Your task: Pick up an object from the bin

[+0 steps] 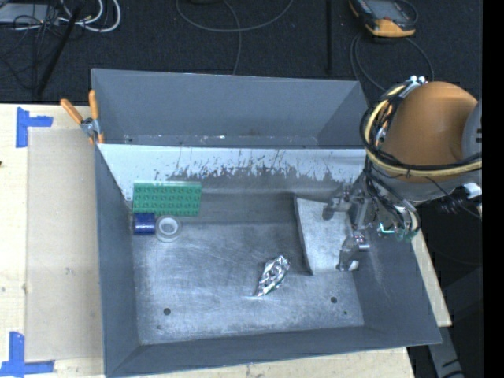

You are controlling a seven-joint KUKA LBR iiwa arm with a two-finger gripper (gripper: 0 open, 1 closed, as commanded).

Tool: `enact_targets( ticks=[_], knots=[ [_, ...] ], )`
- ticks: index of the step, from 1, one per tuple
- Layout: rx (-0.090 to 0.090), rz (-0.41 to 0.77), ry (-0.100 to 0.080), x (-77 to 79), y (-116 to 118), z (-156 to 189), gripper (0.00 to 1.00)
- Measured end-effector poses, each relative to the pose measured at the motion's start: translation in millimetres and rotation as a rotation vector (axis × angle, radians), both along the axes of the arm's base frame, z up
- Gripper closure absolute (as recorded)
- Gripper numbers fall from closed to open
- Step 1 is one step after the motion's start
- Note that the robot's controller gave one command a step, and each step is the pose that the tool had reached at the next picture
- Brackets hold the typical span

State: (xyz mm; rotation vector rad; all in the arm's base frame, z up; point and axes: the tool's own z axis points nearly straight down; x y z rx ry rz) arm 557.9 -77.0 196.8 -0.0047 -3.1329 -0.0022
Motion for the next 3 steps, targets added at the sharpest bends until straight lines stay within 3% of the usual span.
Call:
enact_targets(
  ticks=[1,2,3],
  knots=[
    [0.0,0.044,-0.009,-18.7,89.7,-128.3,0.0],
    [0.0,0.044,-0.019,-15.2,88.8,-122.1,1.0],
    [-0.001,0.475,-0.016,-3.4,83.7,20.8,1.0]
  ],
)
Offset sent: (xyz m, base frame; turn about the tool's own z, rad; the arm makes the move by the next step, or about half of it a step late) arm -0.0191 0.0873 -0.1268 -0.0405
